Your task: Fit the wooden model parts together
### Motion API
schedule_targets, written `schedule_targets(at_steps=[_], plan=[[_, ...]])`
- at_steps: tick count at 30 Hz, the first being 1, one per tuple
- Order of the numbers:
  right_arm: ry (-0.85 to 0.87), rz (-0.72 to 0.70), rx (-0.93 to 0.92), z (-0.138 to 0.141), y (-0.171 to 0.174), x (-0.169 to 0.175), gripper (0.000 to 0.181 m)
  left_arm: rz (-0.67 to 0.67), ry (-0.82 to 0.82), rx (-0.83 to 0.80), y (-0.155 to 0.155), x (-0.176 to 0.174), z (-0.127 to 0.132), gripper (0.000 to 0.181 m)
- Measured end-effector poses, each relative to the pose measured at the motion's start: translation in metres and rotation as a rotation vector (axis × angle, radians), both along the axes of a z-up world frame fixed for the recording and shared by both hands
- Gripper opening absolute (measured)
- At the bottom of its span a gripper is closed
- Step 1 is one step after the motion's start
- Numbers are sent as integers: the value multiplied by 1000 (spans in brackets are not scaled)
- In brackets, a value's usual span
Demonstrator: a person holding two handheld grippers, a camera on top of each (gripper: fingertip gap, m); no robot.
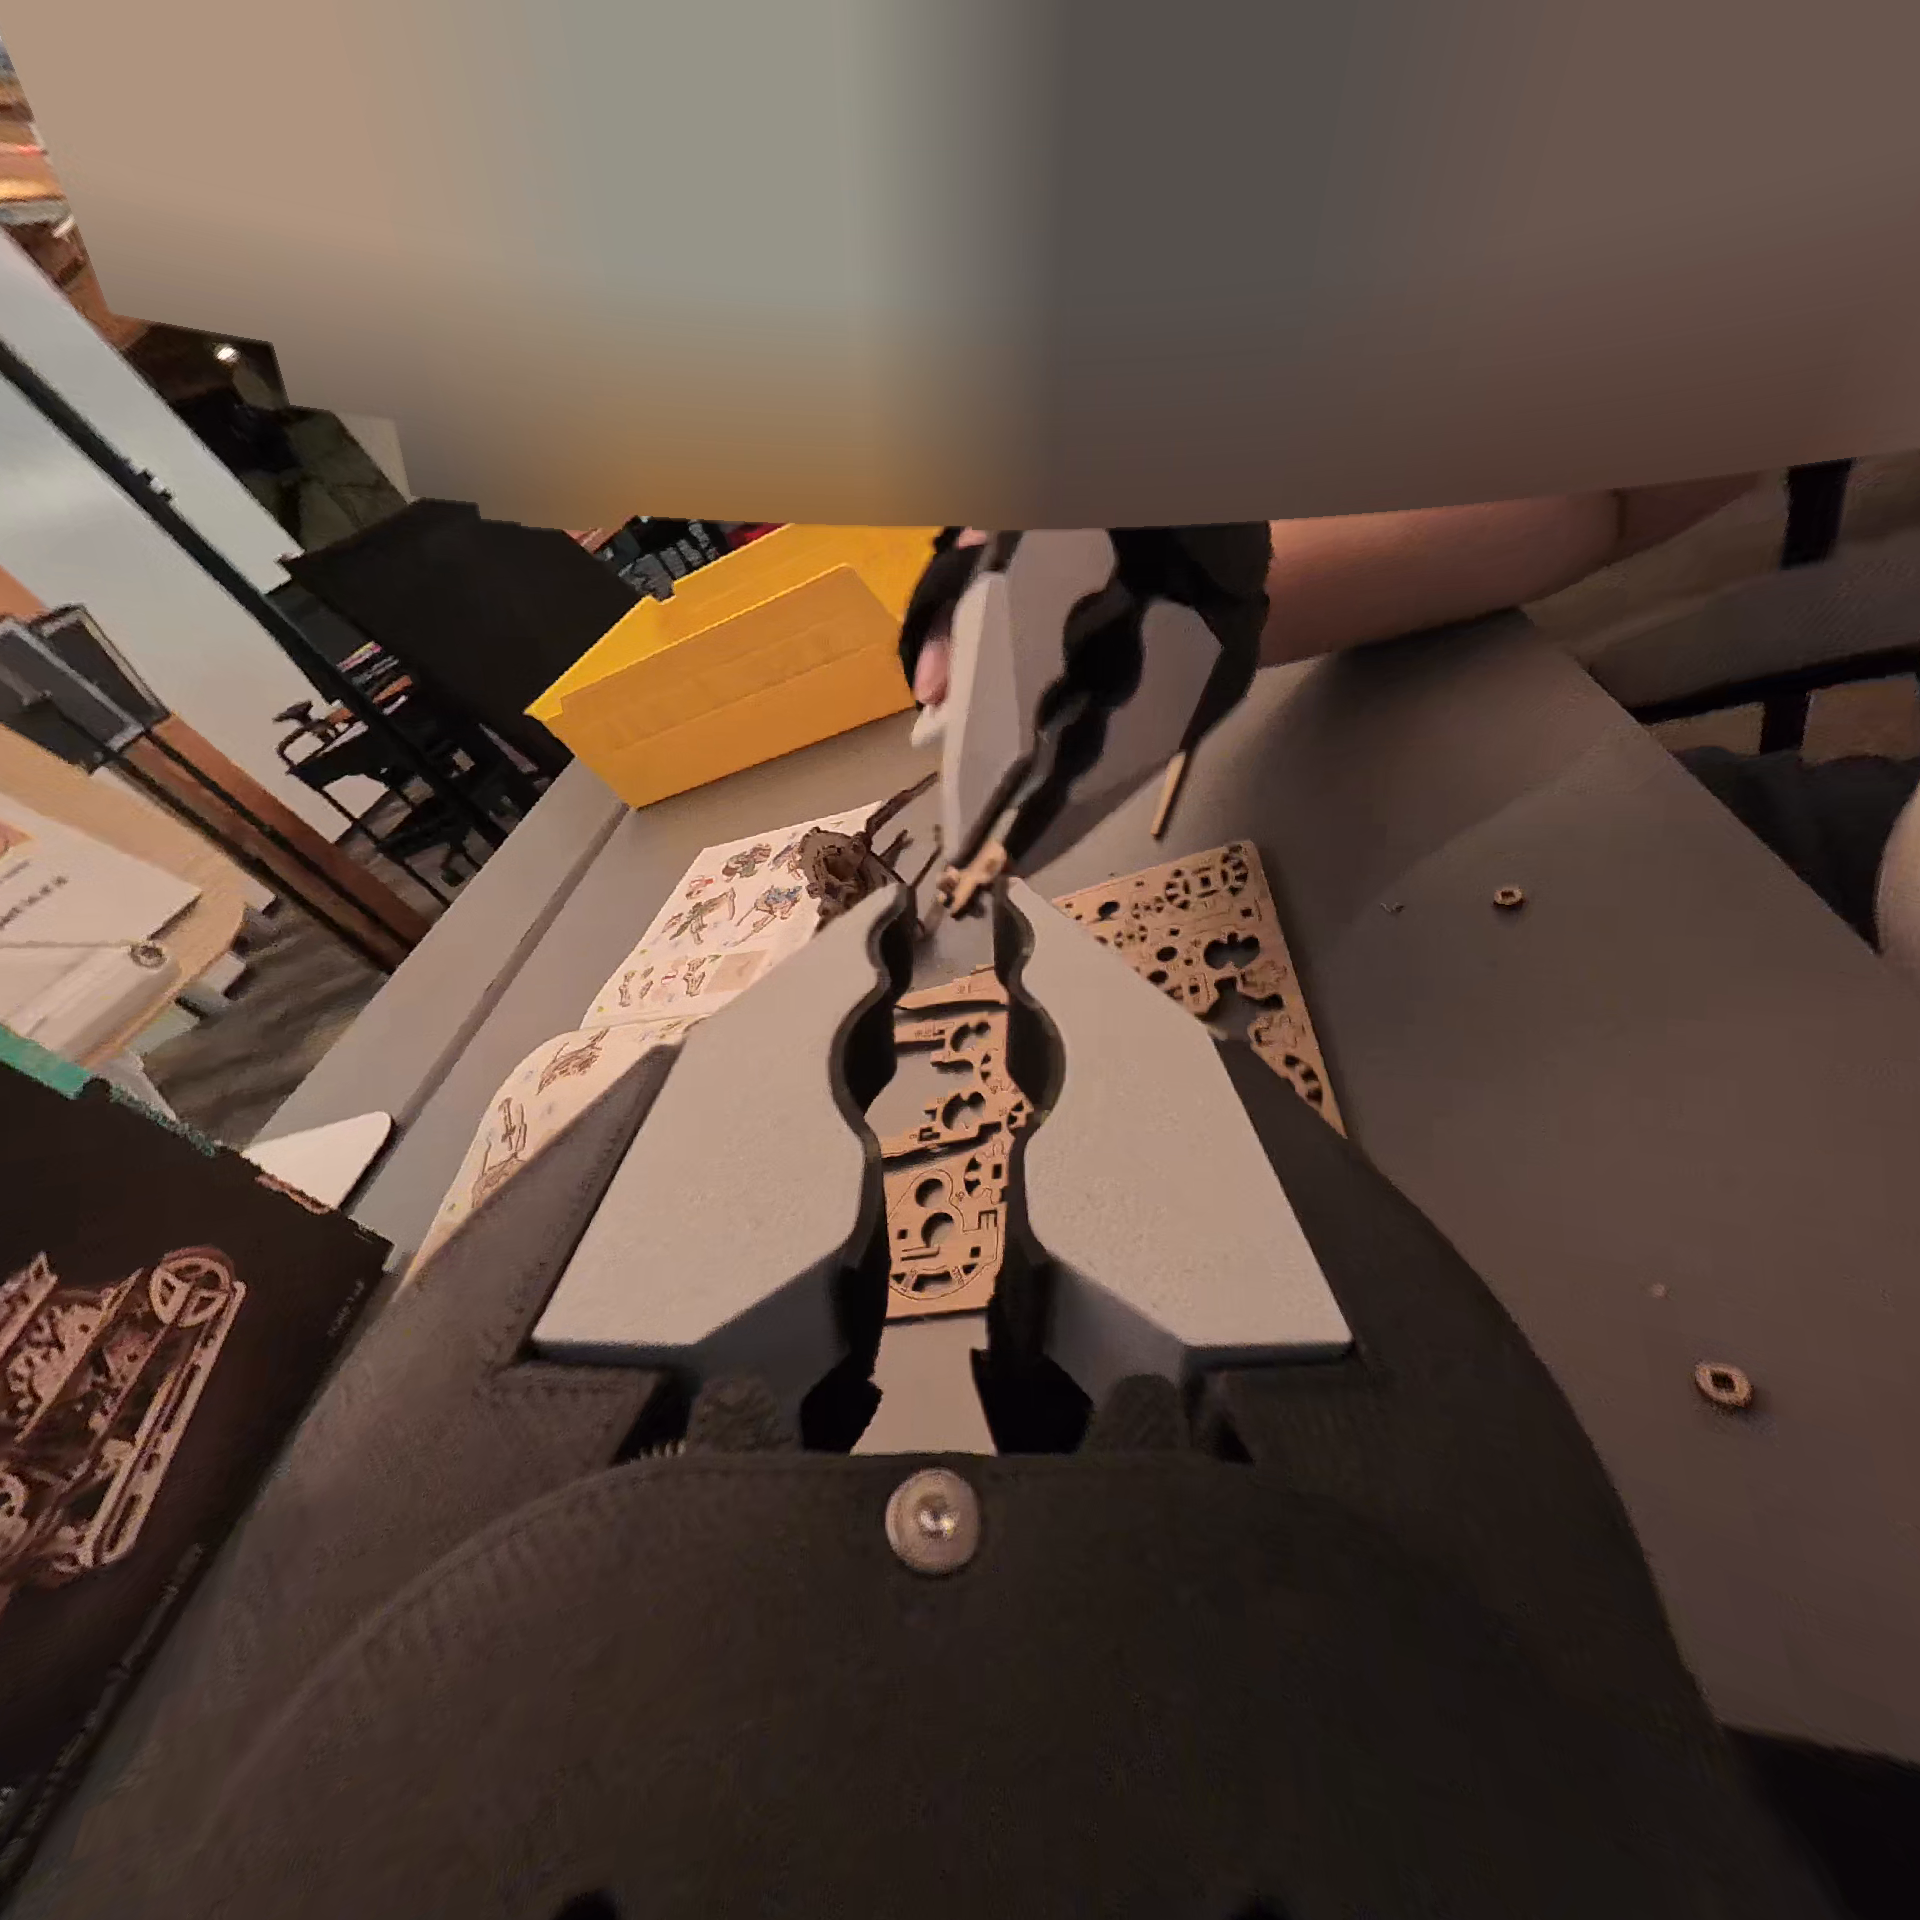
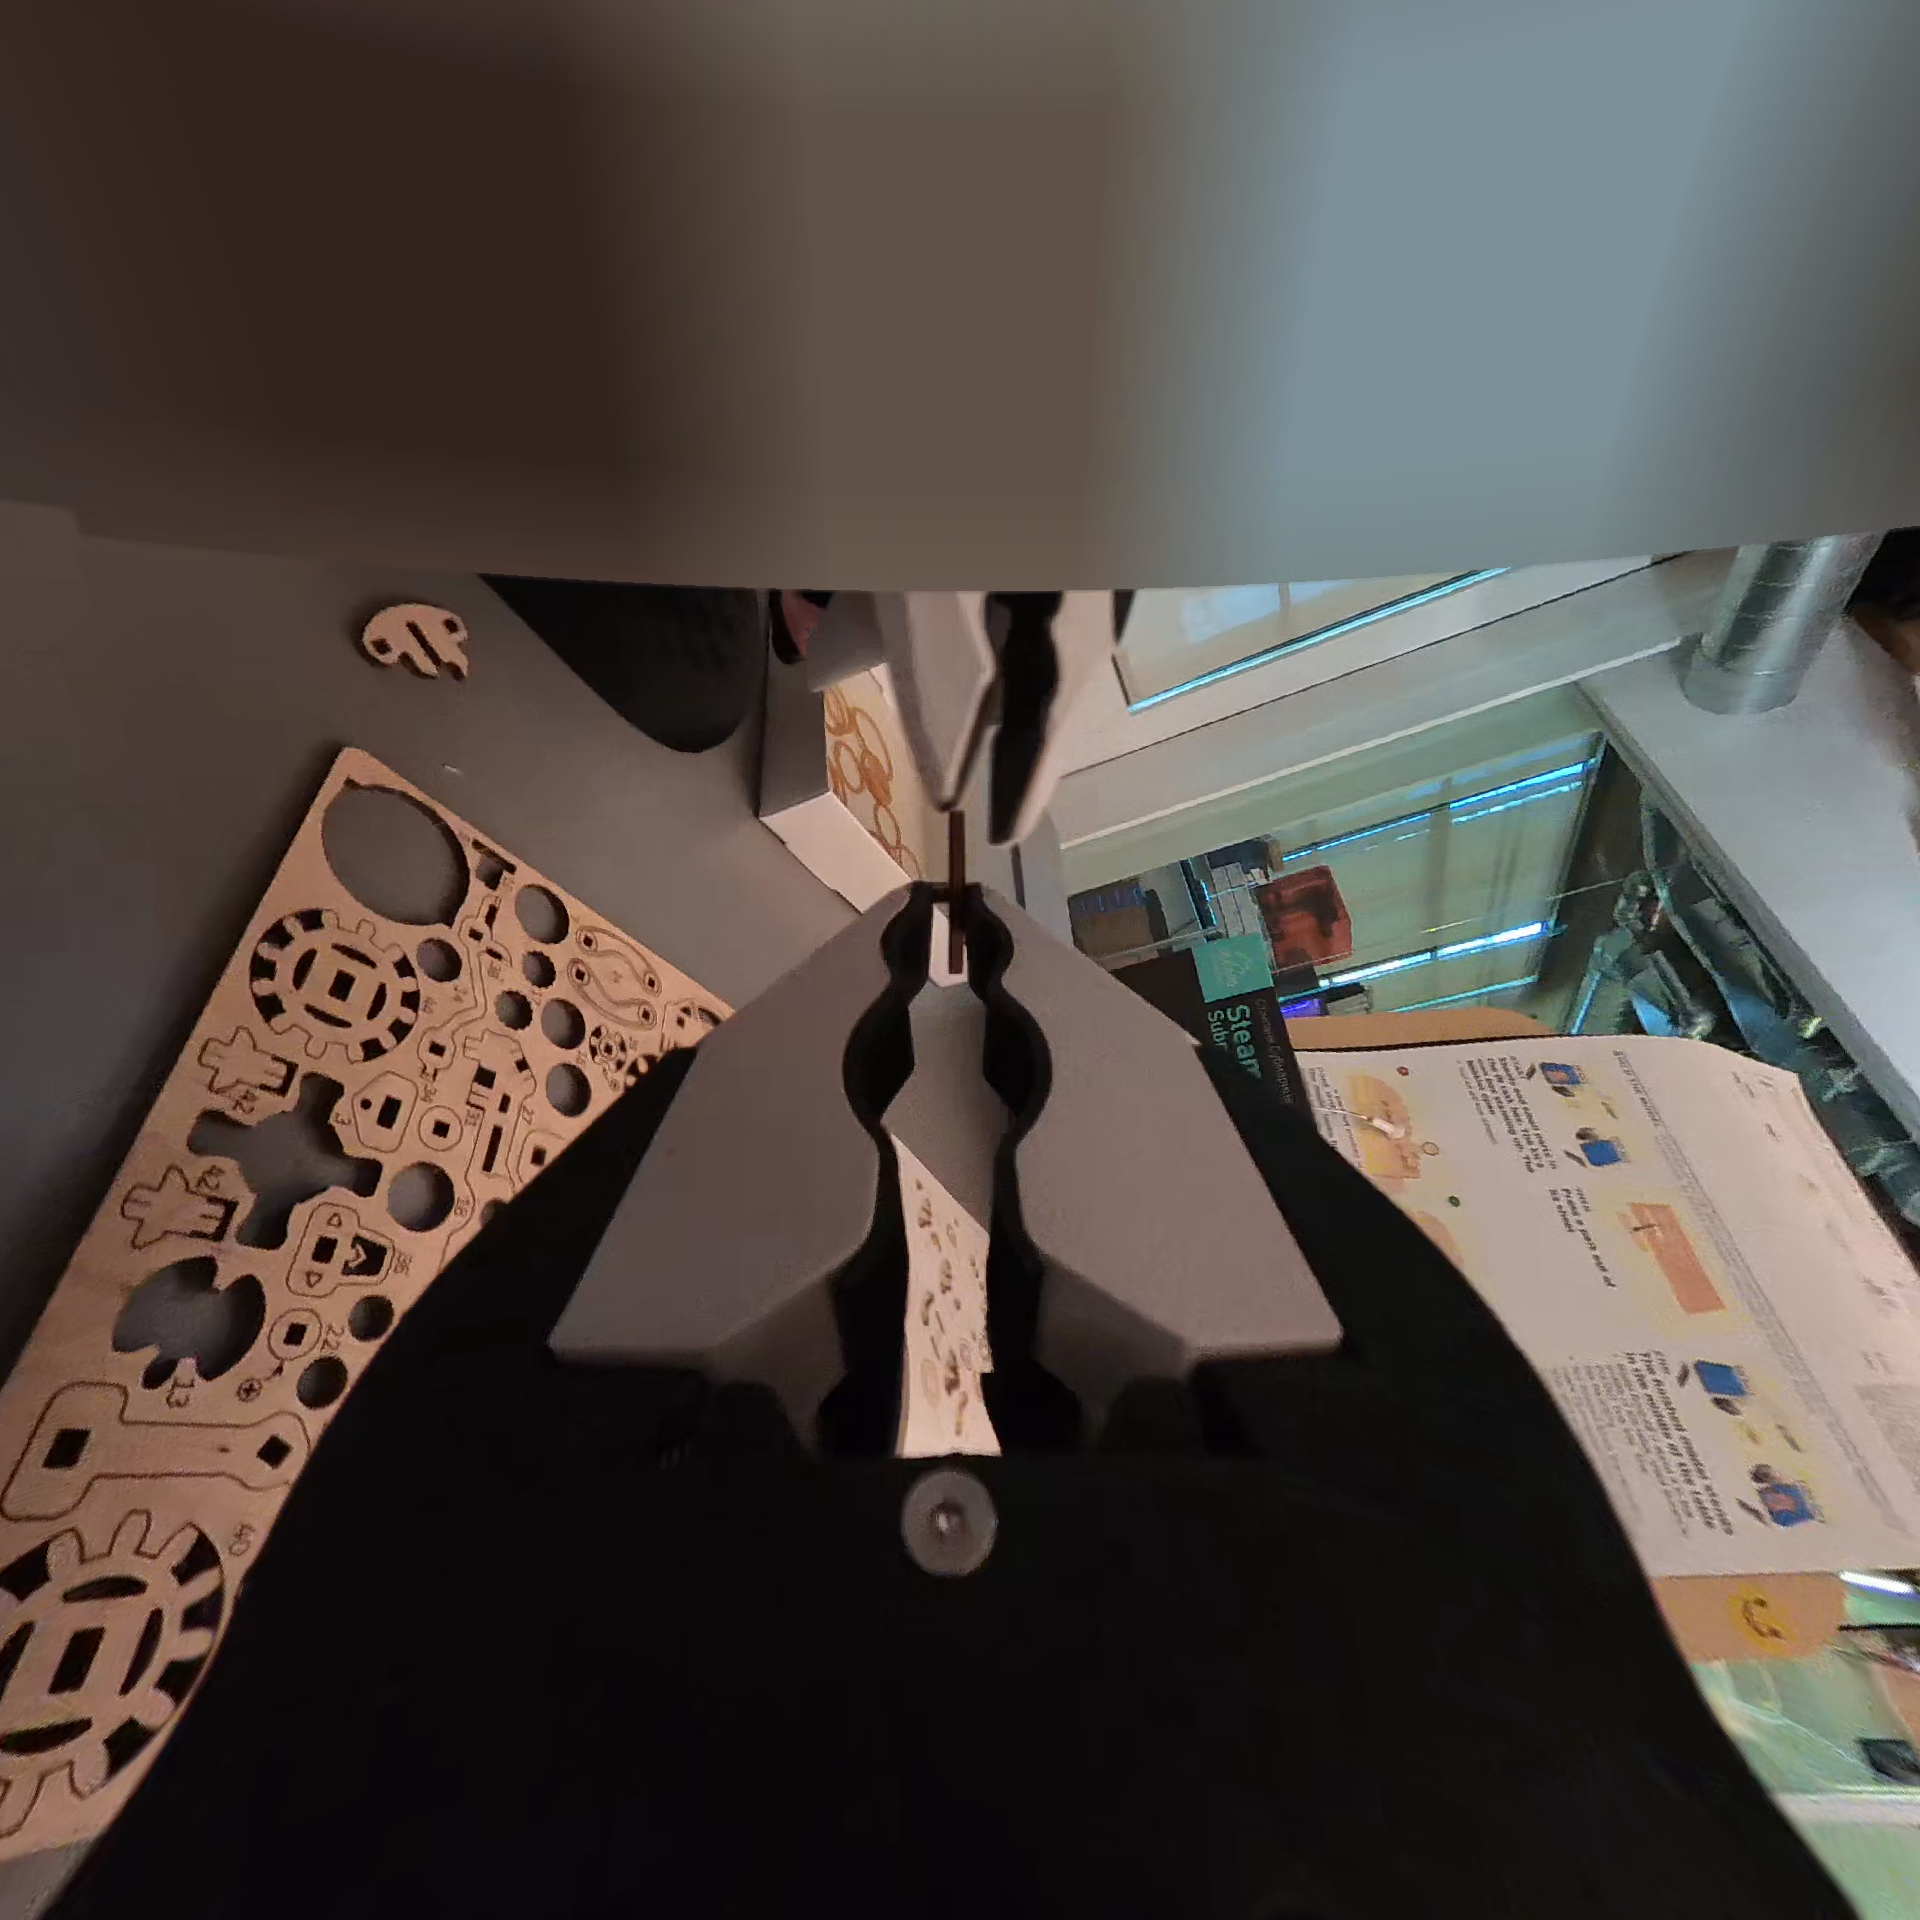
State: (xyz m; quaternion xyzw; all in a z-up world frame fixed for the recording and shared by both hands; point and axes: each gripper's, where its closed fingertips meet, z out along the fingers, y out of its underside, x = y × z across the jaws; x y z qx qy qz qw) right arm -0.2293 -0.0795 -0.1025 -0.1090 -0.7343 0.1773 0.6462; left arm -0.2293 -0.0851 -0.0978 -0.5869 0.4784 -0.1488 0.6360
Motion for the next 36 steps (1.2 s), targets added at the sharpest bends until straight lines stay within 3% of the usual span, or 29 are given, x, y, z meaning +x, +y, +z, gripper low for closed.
schedule_targets(at_steps=[5, 14, 25, 30, 36], plan=[[48, 76, -168, 19, -7, 6, 4, 18, 7, 47, 0, 2, 4, 10], [2, 199, -487, 23, -13, 5, 4, 33, -5, 129, -4, 7, 13, 0], [-77, 251, -631, 15, -11, 4, 4, 5, 2, 94, -6, 10, 11, 0], [-164, 205, -652, -4, -3, -3, 6, 42, 126, 5, 2, 4, -8, 0], [-282, 60, -621, -21, 8, -11, 24, 139, 327, -45, 13, -14, -31, 0]])
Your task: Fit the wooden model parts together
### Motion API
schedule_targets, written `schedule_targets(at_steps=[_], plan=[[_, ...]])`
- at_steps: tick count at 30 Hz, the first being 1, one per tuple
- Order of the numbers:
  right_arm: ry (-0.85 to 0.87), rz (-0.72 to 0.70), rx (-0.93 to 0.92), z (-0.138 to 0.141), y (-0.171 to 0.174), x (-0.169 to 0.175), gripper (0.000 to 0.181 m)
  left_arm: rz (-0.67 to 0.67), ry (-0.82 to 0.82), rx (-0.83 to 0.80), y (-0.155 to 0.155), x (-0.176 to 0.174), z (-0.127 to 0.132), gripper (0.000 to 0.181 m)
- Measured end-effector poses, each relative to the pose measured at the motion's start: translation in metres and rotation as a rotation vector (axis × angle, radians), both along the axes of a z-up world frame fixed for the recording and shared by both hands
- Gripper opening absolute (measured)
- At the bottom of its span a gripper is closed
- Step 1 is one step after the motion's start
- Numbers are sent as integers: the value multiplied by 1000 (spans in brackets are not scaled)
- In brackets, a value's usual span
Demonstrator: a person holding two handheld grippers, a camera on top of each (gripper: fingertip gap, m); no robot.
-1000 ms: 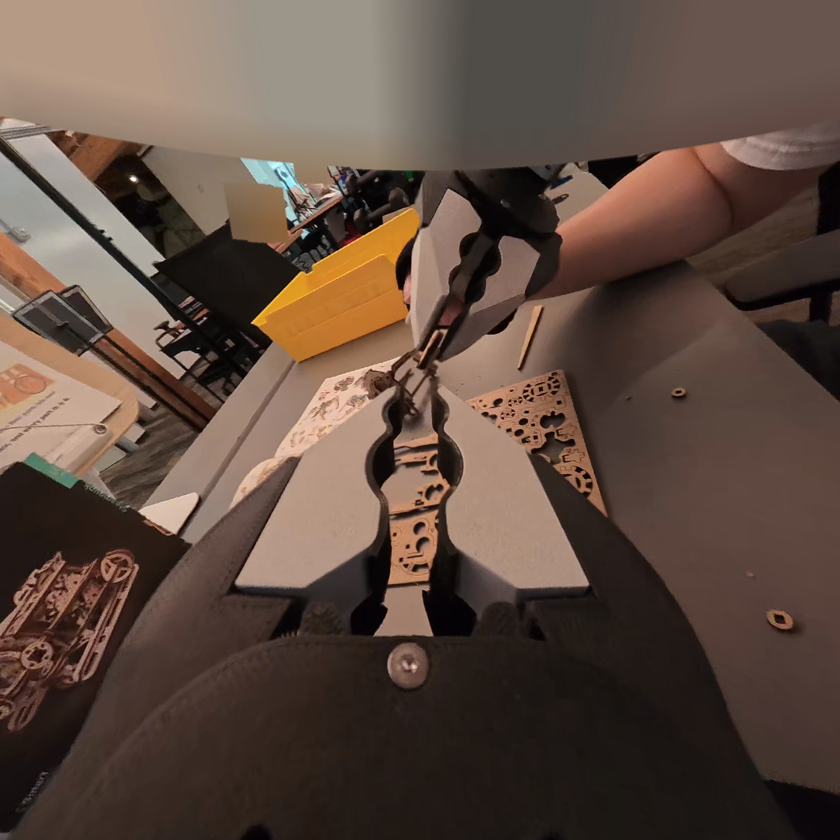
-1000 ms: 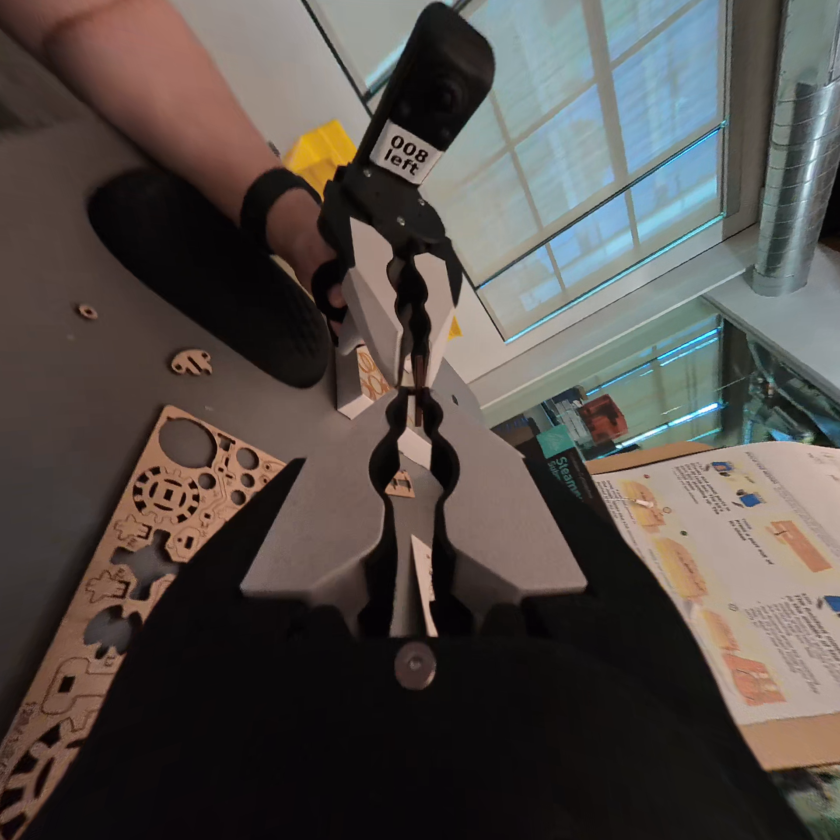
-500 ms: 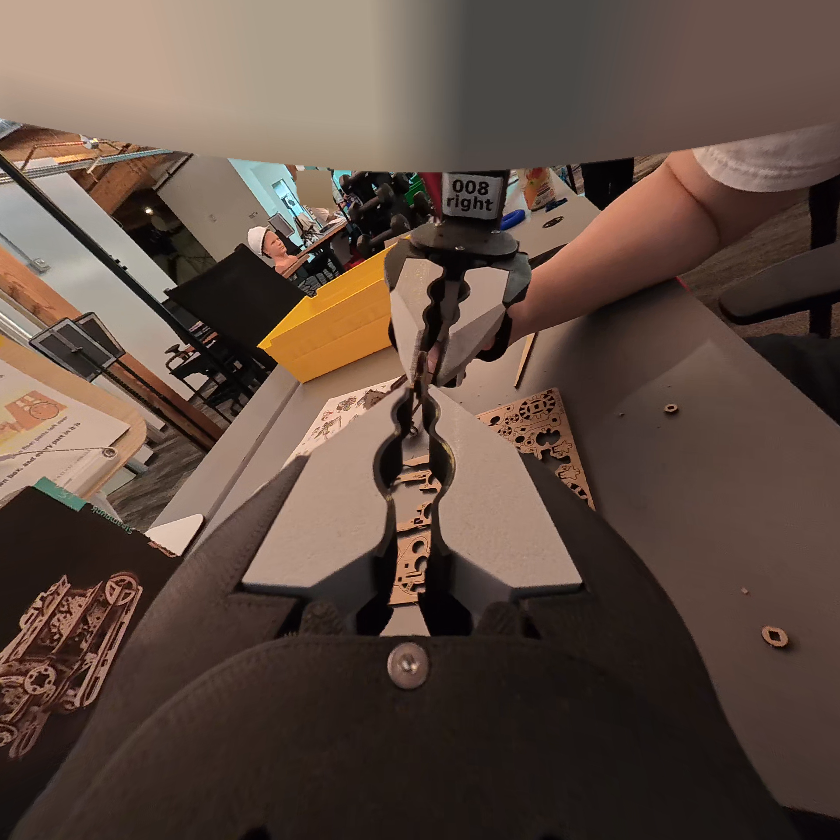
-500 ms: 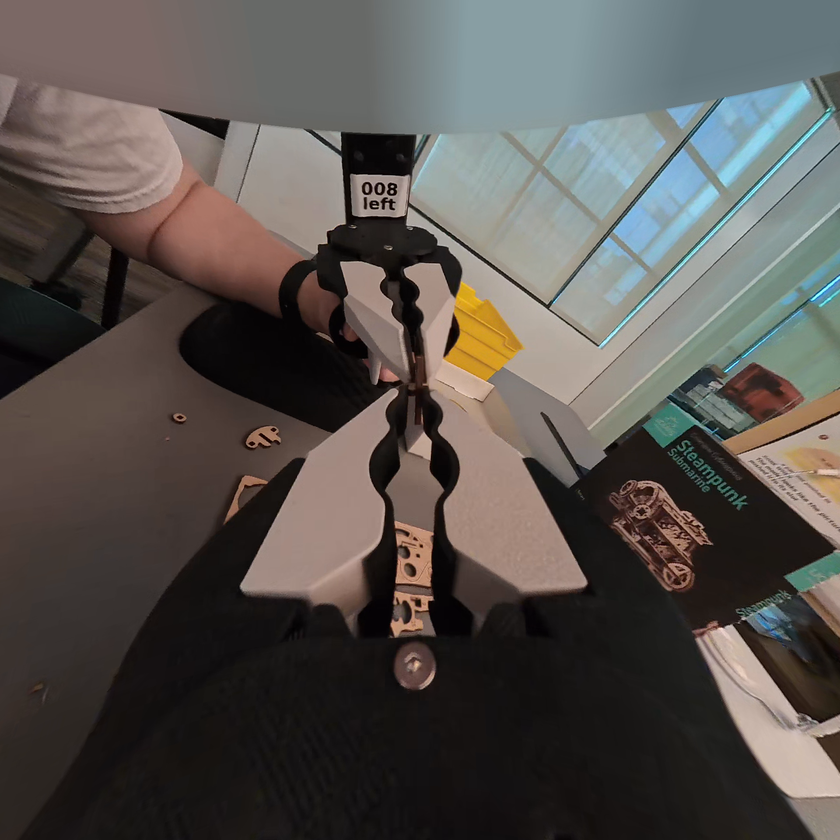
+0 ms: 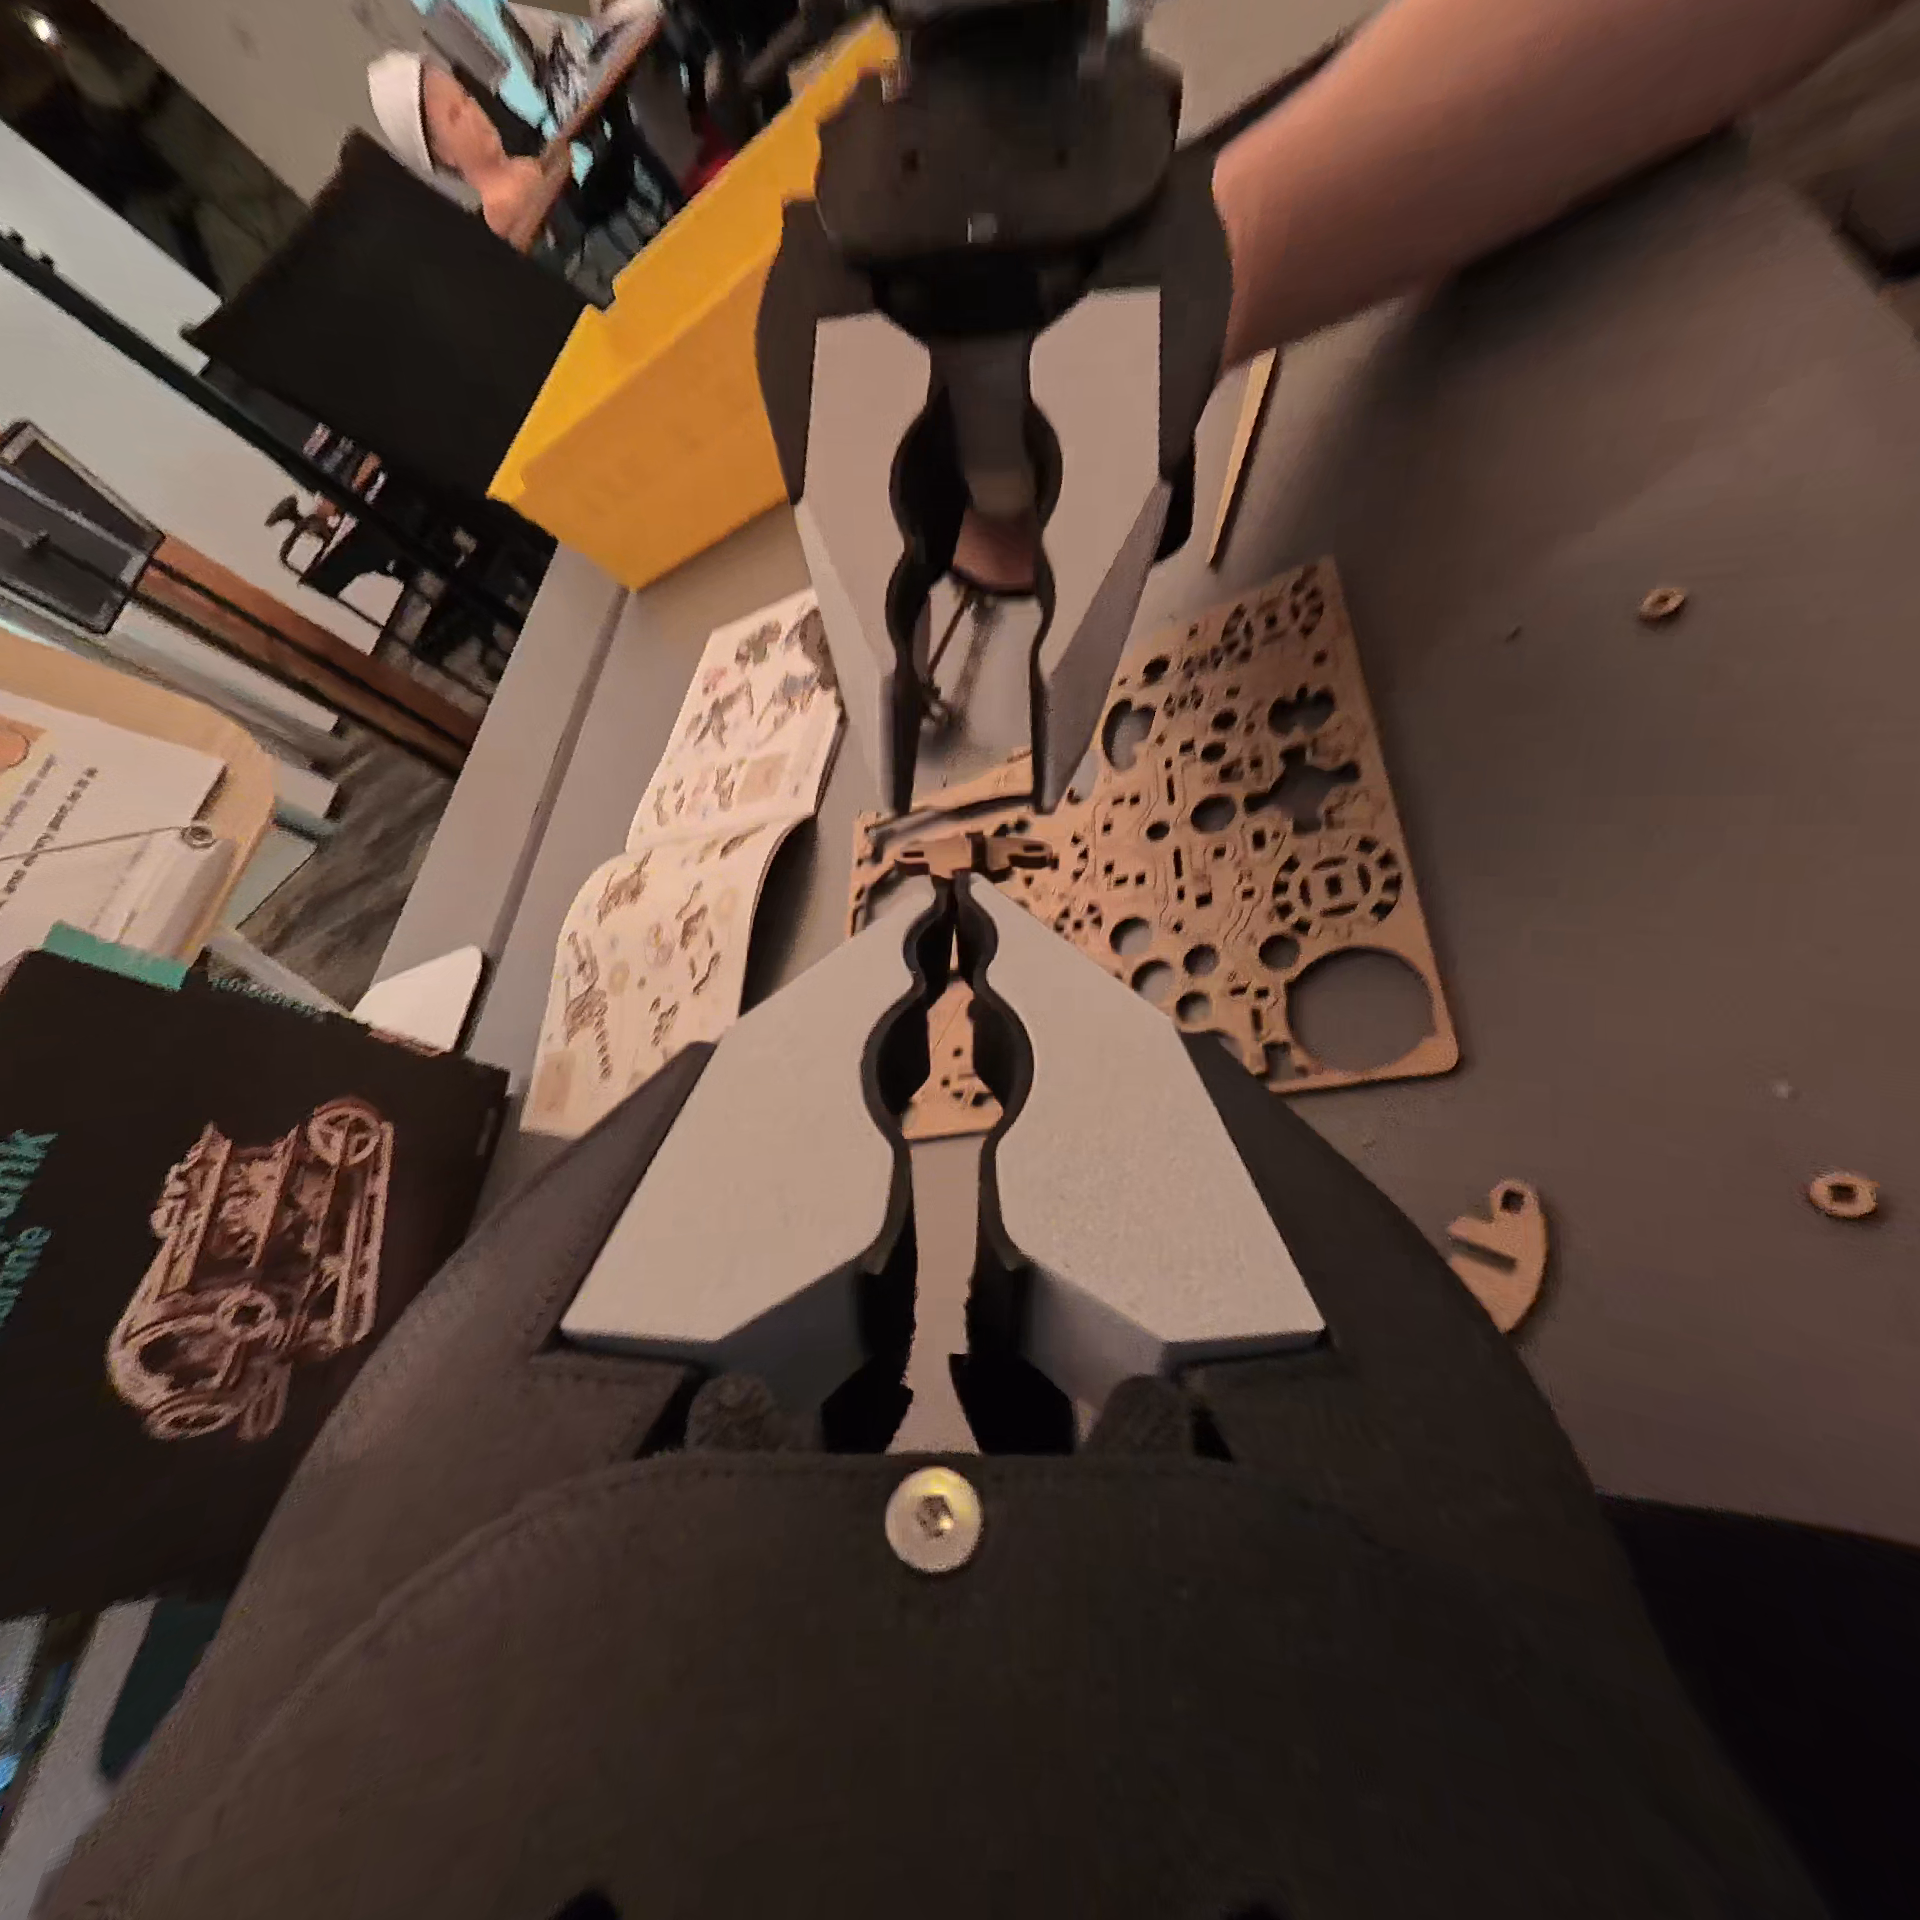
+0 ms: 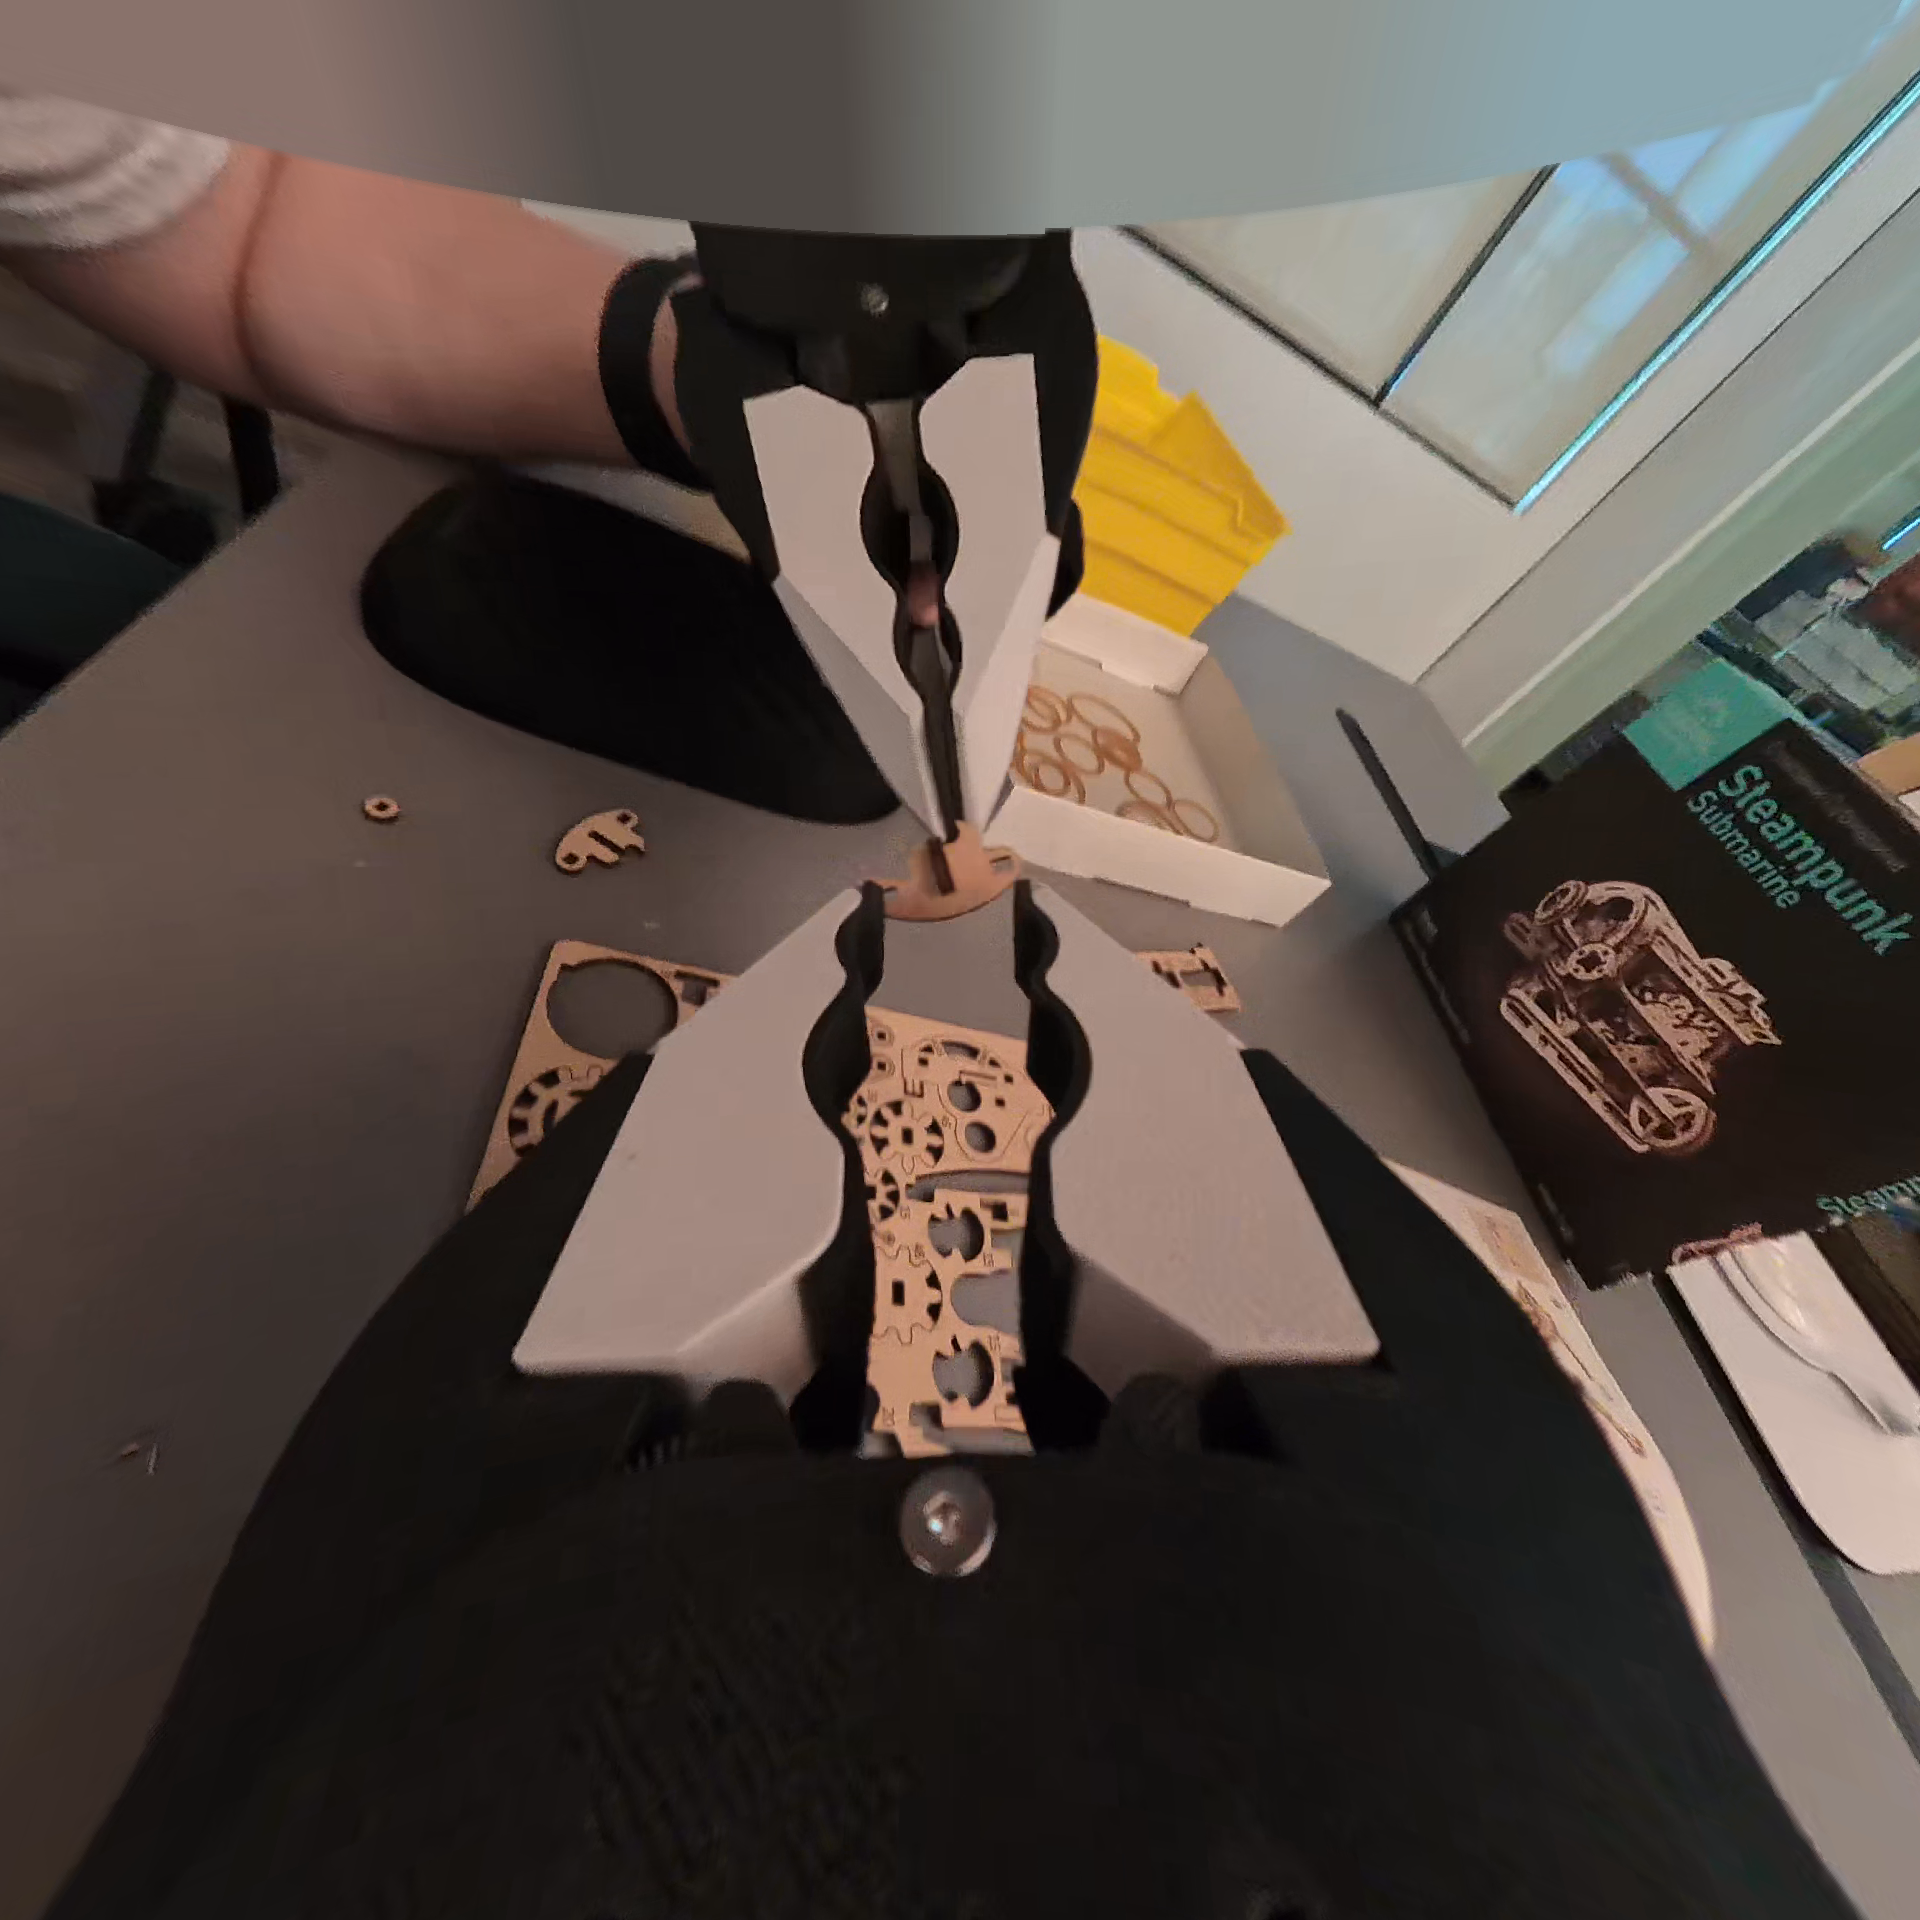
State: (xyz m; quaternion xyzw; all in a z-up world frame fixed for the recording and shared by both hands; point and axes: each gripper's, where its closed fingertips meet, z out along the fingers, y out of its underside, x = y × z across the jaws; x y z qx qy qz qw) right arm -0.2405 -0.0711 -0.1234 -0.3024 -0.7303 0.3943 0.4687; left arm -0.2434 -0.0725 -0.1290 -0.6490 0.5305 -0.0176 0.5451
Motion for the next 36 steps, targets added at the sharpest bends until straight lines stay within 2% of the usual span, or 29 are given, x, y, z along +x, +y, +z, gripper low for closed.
schedule_targets(at_steps=[2, 4, 7, 12, 15, 18, 20, 26, 30, 34, 36], plan=[[-17, -44, 46, -1, 3, -2, 20, 18, 50, -13, 2, -3, -7, 0], [-60, -67, 77, -9, 3, -4, 2, 8, 42, -33, 1, 0, -12, 0], [-134, -76, 79, -26, 6, -6, 6, 29, 90, -62, 5, -4, -25, 0], [-135, -78, -61, -17, 9, -6, 14, -13, 117, -72, 0, 0, -33, 0], [-230, -27, -240, -23, 5, -4, 17, -79, 154, -51, -9, 9, -35, 0], [-332, 85, -381, -31, -7, 4, 17, -149, 183, -21, -19, 20, -36, 0], [-360, 171, -443, -31, -16, 11, 17, -184, 201, -11, -25, 24, -37, 0], [-421, 276, -542, -32, -28, 19, 18, -248, 217, -22, -37, 34, -40, 0], [-496, 291, -448, -48, -30, 29, 18, -231, 232, -46, -34, 30, -46, 0], [-507, 242, -126, -74, -24, 34, 19, -184, 221, -48, -25, 22, -47, 0], [-477, 245, -27, -81, -29, 31, 19, -170, 213, -72, -23, 19, -49, 0]])
